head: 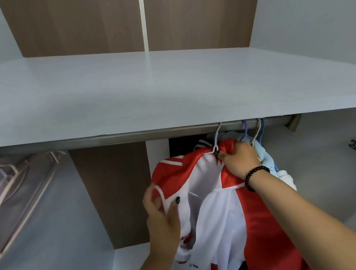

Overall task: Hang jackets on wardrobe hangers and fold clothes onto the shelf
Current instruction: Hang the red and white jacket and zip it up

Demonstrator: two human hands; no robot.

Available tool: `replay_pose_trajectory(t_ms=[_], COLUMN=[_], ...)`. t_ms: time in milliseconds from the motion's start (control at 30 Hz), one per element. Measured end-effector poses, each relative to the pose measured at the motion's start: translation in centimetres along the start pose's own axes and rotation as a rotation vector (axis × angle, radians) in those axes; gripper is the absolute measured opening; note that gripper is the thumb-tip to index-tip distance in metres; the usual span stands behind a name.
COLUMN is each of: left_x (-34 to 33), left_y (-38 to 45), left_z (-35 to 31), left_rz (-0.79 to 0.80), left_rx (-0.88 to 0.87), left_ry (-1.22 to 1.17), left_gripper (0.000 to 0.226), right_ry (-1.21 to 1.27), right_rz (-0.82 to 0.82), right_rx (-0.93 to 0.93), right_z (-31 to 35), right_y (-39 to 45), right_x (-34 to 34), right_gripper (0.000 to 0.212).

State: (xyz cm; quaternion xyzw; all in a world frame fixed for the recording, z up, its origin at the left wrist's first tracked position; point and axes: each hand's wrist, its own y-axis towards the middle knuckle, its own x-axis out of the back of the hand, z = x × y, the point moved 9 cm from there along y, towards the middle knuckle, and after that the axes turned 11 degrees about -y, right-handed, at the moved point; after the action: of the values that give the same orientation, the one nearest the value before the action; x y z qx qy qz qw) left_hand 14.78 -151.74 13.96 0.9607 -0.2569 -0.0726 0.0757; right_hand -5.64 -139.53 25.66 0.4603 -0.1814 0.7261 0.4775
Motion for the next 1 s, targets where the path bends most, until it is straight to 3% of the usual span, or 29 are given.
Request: replay_pose_trajectory(t_ms=[133,167,267,333,367,500,600,700,800,833,933,1000], left_x=[-0.6,-0.8,-1.7,-2.6,-3.3,-6.1,-8.0,-9.0,-9.3,-9.2,-8.2,-6.9], left_y=[-0.9,-1.2,-2.0,-2.3,-2.4,-1.8,-0.8,0.3,0.9,0.9,0.5,0.0], left_z=[2.0,3.0,5.0,4.8,4.7,6.3,6.6,6.6,6.6,6.8,7.6,7.7], left_rz=[0.162,0.192,0.304,0.367,0.419,0.594,0.636,0.603,0.608,0.611,0.636,0.602], left_rx=[-0.193,-0.171,-0.058,-0.046,-0.044,-0.022,-0.055,-0.069,-0.049,-0.049,-0.045,-0.058], left_ry=[0.317,0.341,0.294,0.279,0.296,0.545,0.633,0.58,0.502,0.483,0.439,0.392], left_gripper=[0.025,0.02,0.037,0.03,0.033,0.092,0.102,0.088,0.035,0.028,0.038,0.047], right_ry=[-0.051,-0.064,-0.155,-0.205,-0.221,-0.294,-0.349,-0.337,-0.322,-0.309,-0.218,-0.18], right_rz=[0.014,0.003,-0.038,-0.062,-0.078,-0.105,-0.077,-0.041,-0.008,-0.012,-0.187,-0.352], right_rx=[-0.011,-0.013,0.018,0.078,0.11,0.172,0.205,0.229,0.225,0.221,0.252,0.35], right_z=[-1.0,-1.1,-0.9,-0.3,-0.1,0.0,0.1,0.1,-0.6,-0.9,-1.7,-1.4], right_y=[-0.7,-1.0,-2.0,-2.8,-3.3,-4.8,-5.6,-6.0,-6.1,-6.3,-8.0,-9.7], right_x=[-1.6,-1.8,-2.1,-2.3,-2.5,-3.3,-3.8,-3.7,-3.5,-3.4,-2.5,-1.6], right_gripper=[0.044,0.046,0.042,0.04,0.039,0.039,0.039,0.033,0.022,0.02,0.04,0.035])
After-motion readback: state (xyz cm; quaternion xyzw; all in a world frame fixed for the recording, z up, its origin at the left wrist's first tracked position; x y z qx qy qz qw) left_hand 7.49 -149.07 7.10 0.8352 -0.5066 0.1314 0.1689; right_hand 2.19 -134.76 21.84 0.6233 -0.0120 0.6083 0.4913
